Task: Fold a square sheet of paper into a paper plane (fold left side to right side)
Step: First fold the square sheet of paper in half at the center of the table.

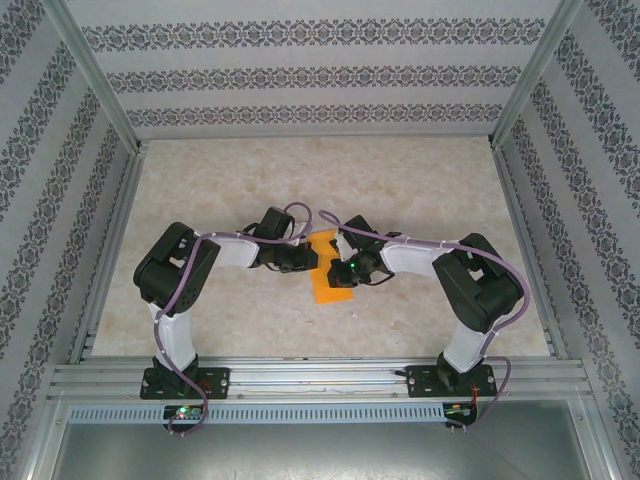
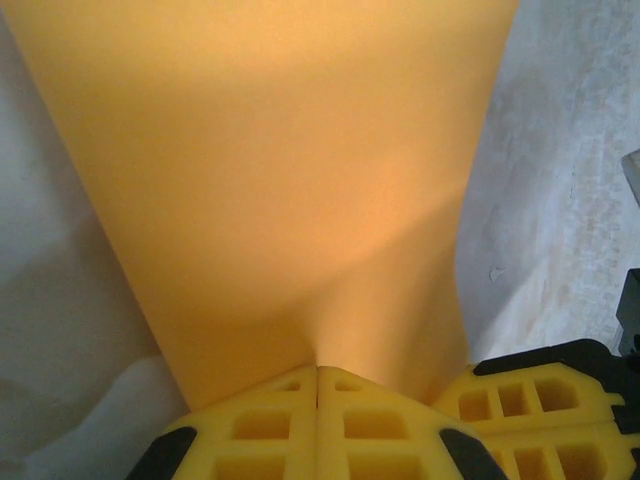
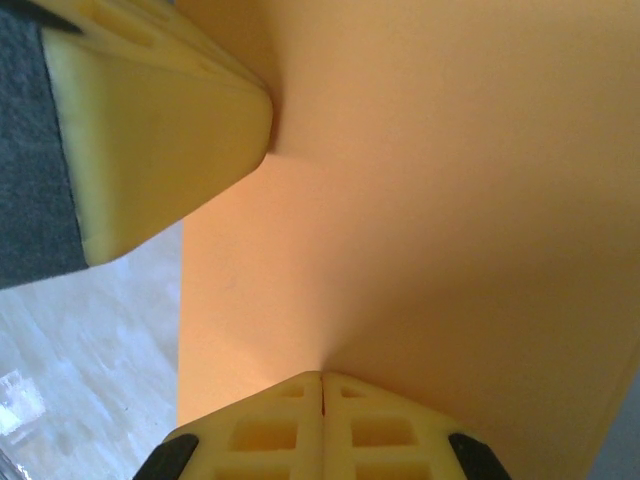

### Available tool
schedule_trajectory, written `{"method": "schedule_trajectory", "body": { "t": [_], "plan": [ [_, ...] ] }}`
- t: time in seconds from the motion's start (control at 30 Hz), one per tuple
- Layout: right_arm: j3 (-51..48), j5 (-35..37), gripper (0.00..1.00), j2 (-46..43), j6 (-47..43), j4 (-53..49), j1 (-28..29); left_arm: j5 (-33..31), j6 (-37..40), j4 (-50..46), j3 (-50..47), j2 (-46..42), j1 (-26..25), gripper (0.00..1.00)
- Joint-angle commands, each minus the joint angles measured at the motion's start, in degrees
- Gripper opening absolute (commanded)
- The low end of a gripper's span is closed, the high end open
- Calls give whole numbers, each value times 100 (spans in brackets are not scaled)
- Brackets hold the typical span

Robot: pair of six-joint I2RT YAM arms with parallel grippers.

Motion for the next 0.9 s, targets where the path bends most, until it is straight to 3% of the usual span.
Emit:
{"method": "schedule_trajectory", "body": {
  "t": [0.0, 0.57, 0.87],
  "plan": [
    [-268, 874, 0, 428, -199, -976, -128, -898, 103, 205, 141, 291, 417, 1],
    [-282, 737, 0, 459, -181, -941, -141, -1206, 341, -143, 1343, 1020, 934, 1],
    [-341, 532, 0, 361, 14, -768, -144, -1151, 319, -13, 1297, 948, 961, 2]
  ]
}}
